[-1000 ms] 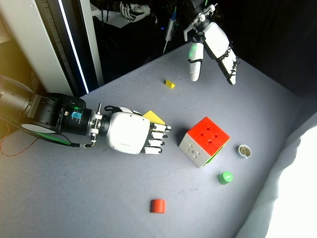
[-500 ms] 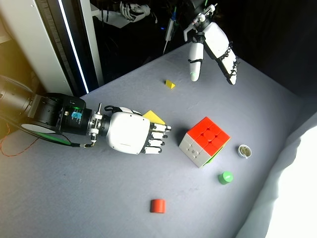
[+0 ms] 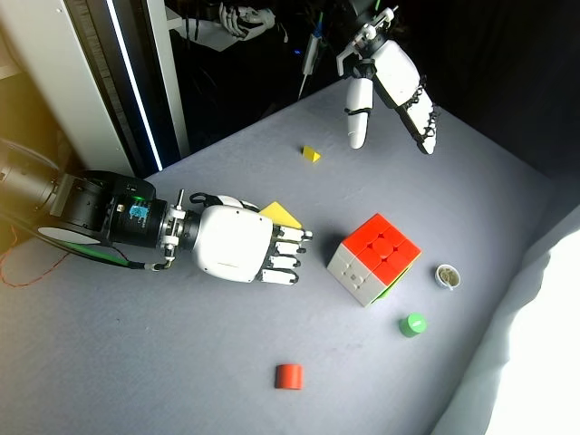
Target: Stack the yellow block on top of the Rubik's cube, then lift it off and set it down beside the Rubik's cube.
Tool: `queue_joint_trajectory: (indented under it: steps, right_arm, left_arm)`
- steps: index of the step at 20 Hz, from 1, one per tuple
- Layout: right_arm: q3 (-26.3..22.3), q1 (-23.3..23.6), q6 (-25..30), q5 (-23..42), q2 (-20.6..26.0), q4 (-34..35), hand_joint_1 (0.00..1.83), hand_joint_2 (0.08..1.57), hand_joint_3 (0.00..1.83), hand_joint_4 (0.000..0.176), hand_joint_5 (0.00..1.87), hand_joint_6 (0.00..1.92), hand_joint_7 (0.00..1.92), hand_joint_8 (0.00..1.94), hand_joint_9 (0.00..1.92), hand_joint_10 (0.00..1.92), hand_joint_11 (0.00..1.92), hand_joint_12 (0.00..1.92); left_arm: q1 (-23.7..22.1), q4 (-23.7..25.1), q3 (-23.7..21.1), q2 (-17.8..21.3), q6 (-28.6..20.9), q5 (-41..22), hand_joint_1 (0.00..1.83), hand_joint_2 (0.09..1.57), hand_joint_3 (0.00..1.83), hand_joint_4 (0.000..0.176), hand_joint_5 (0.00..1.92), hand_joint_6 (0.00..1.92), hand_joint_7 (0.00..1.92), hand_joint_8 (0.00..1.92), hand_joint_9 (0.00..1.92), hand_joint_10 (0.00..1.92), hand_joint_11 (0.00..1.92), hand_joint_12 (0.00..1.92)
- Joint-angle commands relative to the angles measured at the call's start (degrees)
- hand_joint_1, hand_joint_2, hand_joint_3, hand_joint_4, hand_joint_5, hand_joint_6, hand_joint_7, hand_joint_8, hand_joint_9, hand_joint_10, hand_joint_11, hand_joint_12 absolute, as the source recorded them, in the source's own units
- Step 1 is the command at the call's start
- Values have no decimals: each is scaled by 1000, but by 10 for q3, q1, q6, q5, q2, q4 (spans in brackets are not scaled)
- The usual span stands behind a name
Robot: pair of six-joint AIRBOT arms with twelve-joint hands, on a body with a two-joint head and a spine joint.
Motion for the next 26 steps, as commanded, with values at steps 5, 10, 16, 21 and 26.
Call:
queue_joint_trajectory:
  steps: [5, 10, 16, 21, 26]
  right_arm:
    - [0, -3, 4, 51, 3, -11, 813, 1063, 4, 0, 14, 19, 78, 10, 15, 259, 0, 801]
    - [0, -3, 4, 51, 3, -12, 874, 999, 0, 0, 0, 0, 24, 6, 43, 34, 0, 387]
    - [0, -3, 4, 48, 8, -18, 632, 1009, 4, 0, 0, 0, 0, 0, 0, 0, 0, 74]
    - [0, 6, 19, 28, 31, -18, 457, 866, 0, 0, 0, 0, 0, 0, 0, 0, 0, 0]
    - [-5, 35, 19, -9, 58, -18, 420, 778, 0, 0, 0, 0, 0, 0, 0, 0, 0, 0]
  left_arm:
    - [-2, 53, 9, 3, -2, -3, 110, 904, 0, 0, 18, 0, 78, 3, 84, 2, 0, 246]
    - [2, 70, 17, 3, -3, 22, 80, 912, 0, 0, 10, 2, 64, 4, 79, 4, 0, 289]
    - [22, 167, 58, 3, -36, 169, 104, 910, 3, 0, 18, 3, 78, 3, 93, 2, 0, 294]
    - [42, 206, 64, 6, -77, 206, 120, 904, 0, 0, 38, 5, 101, 8, 107, 7, 0, 300]
    - [49, 220, 61, 9, -81, 229, 96, 901, 0, 0, 0, 0, 48, 2, 65, 3, 0, 231]
